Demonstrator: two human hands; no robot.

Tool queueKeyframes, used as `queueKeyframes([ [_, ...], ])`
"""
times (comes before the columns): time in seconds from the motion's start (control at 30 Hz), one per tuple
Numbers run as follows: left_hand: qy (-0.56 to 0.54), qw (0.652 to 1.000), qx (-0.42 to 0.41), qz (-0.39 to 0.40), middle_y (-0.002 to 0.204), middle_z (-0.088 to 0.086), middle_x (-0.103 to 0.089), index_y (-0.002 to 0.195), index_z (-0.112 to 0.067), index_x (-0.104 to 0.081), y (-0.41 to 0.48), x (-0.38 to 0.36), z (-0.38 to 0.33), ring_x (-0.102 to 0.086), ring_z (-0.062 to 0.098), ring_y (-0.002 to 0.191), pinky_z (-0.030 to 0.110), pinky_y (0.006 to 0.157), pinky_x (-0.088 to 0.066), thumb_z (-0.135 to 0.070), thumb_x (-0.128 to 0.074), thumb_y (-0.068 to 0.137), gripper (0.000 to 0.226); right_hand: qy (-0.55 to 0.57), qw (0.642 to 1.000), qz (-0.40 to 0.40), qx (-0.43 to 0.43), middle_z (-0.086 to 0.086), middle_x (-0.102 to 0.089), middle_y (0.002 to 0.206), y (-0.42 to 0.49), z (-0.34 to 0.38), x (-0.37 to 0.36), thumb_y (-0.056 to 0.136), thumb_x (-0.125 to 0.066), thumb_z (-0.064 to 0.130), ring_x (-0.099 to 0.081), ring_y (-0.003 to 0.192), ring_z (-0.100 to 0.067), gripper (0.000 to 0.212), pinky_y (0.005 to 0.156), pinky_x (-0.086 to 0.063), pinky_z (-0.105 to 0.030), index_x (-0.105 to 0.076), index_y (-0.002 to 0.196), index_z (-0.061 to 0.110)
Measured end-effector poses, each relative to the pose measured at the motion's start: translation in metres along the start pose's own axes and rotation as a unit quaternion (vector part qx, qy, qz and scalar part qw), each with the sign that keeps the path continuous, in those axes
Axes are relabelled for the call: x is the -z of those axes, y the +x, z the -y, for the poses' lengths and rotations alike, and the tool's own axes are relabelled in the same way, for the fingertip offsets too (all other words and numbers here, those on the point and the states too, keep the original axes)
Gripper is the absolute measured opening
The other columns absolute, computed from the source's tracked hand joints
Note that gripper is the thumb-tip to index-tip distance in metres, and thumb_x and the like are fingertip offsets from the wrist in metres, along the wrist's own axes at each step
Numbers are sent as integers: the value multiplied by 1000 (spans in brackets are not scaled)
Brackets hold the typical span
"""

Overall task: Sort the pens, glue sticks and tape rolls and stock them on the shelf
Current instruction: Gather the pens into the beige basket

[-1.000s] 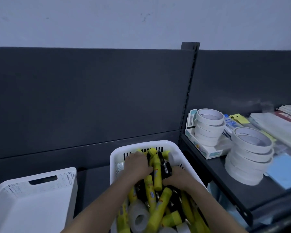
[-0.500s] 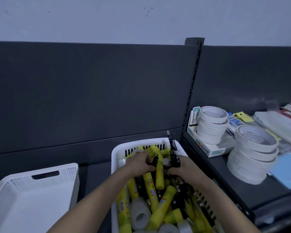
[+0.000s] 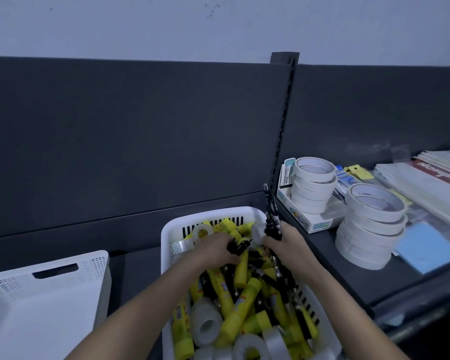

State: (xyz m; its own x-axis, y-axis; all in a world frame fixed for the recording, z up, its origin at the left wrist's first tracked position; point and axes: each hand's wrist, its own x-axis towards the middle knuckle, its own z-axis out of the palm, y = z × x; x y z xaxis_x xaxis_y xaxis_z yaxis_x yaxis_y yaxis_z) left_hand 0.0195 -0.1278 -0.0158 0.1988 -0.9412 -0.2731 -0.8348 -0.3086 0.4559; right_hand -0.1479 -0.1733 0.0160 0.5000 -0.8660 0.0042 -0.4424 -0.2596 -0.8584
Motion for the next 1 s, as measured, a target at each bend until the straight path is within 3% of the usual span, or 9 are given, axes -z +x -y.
queueKeyframes([
  [0.1, 31, 999, -14, -9, 94, 2, -52, 92, -15, -49, -3, -1, -3, -54, 25, 104, 38, 86, -36, -36, -53, 92, 21, -41, 998, -39, 34, -6, -55, 66, 0, 9, 2, 88, -52, 12, -48, 54, -13, 23, 49, -36, -18, -39, 69, 16],
  [0.17, 23, 998, -29, -54, 90, 2, -51, 91, -16, -41, -6, -1, -4, -56, 26, 98, 37, 82, -37, -34, -48, 94, 19, -111, 994, -12, 18, 0, -50, 63, 0, 11, 3, 89, -53, 17, -50, 51, -13, 28, 44, -38, -16, -37, 67, 18],
  [0.3, -164, 968, -64, -180, 85, 8, -57, 93, -10, -35, -15, 6, -13, -54, 16, 68, 30, 60, -42, -23, -43, 98, 16, -238, 968, 61, -52, 1, -44, 68, -8, -7, -10, 88, -52, 17, -53, 69, -23, 31, 59, -41, -27, -30, 66, 20],
  [0.43, -339, 906, -68, -243, 80, 7, -62, 96, -5, -42, -25, 25, -19, -64, 10, 66, 37, 74, -51, -14, -39, 98, 9, -89, 993, 53, -52, -1, -50, 65, -17, -9, -14, 89, -53, 10, -50, 52, -14, 27, 49, -40, -23, -36, 69, 18],
  [0.53, -408, 870, -77, -265, 79, 5, -61, 88, -12, -44, -44, 48, -18, -65, 13, 64, 42, 76, -52, -10, -40, 97, 10, 57, 994, 87, -42, -7, -55, 65, -20, 9, -7, 89, -55, 6, -50, 43, -9, 8, 47, -42, -22, -50, 82, 6],
  [0.63, -384, 881, -61, -270, 76, 6, -59, 86, -19, -44, -72, 65, -6, -62, 20, 63, 42, 75, -53, -10, -40, 98, 16, 162, 973, 156, -42, -8, -58, 66, -23, 32, -9, 91, -54, 6, -54, 48, -13, 4, 49, -44, -25, -52, 89, 4],
  [0.73, -377, 885, -17, -272, 70, 6, -57, 84, -21, -42, -109, 69, 16, -59, 15, 54, 34, 66, -53, -9, -39, 98, 19, 198, 960, 195, -39, -8, -56, 64, -25, 55, -30, 92, -52, 5, -55, 47, -16, 9, 44, -43, -25, -49, 84, 8],
  [0.83, -345, 895, 39, -281, 67, 5, -57, 87, -20, -40, -150, 67, 47, -58, 20, 51, 33, 62, -48, -9, -40, 98, 15, 199, 951, 236, -32, -13, -52, 61, -32, 79, -62, 91, -50, 2, -51, 38, -17, 9, 38, -40, -22, -46, 84, 6],
  [1.0, -367, 865, 126, -317, 71, 6, -57, 83, -19, -39, -228, 76, 105, -57, 23, 51, 31, 57, -50, -8, -40, 96, 17, 196, 925, 325, -26, -12, -51, 60, -53, 119, -130, 91, -47, -3, -49, 40, -18, 14, 37, -40, -23, -44, 82, 8],
])
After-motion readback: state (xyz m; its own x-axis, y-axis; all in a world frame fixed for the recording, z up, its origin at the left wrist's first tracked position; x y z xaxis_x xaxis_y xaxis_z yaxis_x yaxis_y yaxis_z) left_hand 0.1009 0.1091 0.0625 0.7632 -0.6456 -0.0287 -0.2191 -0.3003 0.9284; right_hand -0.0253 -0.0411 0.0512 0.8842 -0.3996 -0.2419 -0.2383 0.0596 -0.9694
